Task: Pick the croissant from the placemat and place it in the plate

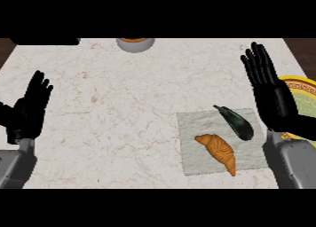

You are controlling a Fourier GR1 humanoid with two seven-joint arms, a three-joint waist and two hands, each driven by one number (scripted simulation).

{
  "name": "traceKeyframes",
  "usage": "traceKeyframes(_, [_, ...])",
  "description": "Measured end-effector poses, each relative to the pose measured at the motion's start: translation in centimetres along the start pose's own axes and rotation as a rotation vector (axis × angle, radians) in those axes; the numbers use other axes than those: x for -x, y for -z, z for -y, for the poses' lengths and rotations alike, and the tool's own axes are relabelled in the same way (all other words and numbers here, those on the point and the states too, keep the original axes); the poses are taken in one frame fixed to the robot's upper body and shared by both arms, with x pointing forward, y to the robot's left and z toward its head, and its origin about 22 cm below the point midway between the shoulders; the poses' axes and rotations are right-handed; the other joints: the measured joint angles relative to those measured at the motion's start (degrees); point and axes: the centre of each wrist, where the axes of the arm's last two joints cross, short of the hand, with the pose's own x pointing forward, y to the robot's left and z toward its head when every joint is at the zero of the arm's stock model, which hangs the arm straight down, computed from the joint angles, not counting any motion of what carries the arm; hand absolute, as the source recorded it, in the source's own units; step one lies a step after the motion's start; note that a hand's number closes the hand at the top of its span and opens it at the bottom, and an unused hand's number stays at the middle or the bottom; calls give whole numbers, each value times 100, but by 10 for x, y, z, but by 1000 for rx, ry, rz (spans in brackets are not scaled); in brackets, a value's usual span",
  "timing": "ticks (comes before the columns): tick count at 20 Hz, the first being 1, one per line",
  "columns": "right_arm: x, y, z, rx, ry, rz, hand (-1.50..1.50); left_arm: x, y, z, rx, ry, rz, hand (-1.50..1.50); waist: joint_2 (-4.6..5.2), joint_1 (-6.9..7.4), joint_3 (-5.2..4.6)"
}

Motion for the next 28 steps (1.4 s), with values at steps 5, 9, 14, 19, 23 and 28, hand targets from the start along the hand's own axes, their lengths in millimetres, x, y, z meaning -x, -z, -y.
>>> traceKeyframes(5, [-31, 29, 11, -253, -51, 56, 150, 34, -21, 17, 79, 1, -128, 0, 171, 171, 158])
traceKeyframes(9, [-57, 52, 37, -369, -335, 102, -150, 55, -40, 38, 178, -2, -244, 0, 217, 243, 174])
traceKeyframes(14, [-21, 46, 75, -330, -316, 134, -150, 54, -52, 59, 230, -17, -270, 0, 232, 244, 231])
traceKeyframes(19, [-17, 49, 102, -408, -302, 156, -150, 55, -61, 61, 235, -14, -280, 0, 221, 212, 243])
traceKeyframes(23, [-34, 50, 115, -531, -411, 130, -150, 56, -64, 59, 235, -9, -288, 0, 211, 180, 241])
traceKeyframes(28, [-60, 56, 111, -754, -640, 39, -150, 57, -67, 61, 230, -10, -287, 0, 194, 158, 236])
